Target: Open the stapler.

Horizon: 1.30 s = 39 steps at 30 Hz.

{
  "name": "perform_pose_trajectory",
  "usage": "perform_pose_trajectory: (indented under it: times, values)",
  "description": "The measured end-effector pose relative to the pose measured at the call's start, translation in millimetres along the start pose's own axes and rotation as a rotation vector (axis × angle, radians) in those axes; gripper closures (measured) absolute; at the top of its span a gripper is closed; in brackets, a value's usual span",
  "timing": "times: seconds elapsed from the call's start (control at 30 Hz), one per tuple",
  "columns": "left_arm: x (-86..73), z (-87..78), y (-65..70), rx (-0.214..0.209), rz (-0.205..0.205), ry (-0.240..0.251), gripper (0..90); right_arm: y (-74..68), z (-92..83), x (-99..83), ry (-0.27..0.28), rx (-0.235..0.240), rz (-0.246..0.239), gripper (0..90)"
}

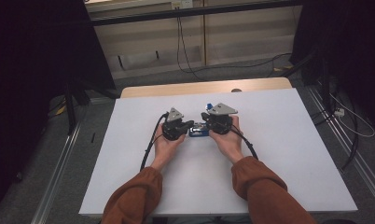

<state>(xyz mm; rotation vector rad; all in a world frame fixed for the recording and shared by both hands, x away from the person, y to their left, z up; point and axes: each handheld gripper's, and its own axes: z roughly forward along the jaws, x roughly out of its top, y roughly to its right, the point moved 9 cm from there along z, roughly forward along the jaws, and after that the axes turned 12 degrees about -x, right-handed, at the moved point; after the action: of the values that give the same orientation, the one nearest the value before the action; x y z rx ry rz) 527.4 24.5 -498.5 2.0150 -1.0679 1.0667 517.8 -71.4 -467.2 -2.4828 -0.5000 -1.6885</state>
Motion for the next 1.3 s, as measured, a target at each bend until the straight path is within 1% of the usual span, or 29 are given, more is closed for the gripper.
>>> perform_pose_trajectory:
  times: [0.13,0.2,0.33,0.43,0.5,0.73,1.0,1.03,1.17,1.3]
  values:
    - [0.0,0.0,0.1,0.004,-0.006,-0.001,90.0,2.8,-1.4,0.2,0.002,-0.004,0.007,90.0]
    - [0.0,0.0,0.1,0.005,-0.005,0.0,90.0,4.8,-1.6,0.5,0.003,-0.004,0.018,90.0]
    - [0.0,0.0,0.2,0.005,-0.001,0.0,90.0,4.7,-2.3,0.2,0.002,-0.005,0.012,90.0]
    - [0.0,0.0,0.1,0.003,-0.005,0.002,90.0,6.1,-2.4,0.4,0.005,-0.008,0.013,90.0]
    - [0.1,0.0,0.0,0.002,-0.007,0.004,90.0,7.0,-2.8,0.2,0.014,-0.015,-0.002,90.0]
    - [0.1,0.1,0.2,0.003,-0.002,0.002,90.0,14.0,-6.2,-0.5,0.013,-0.013,0.017,90.0]
    - [-0.2,-0.2,0.0,-0.003,-0.001,0.0,90.0,15.3,-8.1,-0.7,0.011,-0.013,0.027,90.0]
    - [-0.1,-0.1,0.1,-0.002,-0.001,0.001,90.0,16.4,-8.4,-0.8,0.01,-0.023,0.026,90.0]
    - [-0.1,-0.1,0.0,-0.002,0.004,0.0,90.0,22.3,-9.7,-1.1,0.008,-0.034,0.03,90.0]
    - [-0.2,-0.1,0.1,-0.001,0.0,0.001,90.0,29.2,-12.0,-2.4,0.007,-0.042,0.043,90.0]
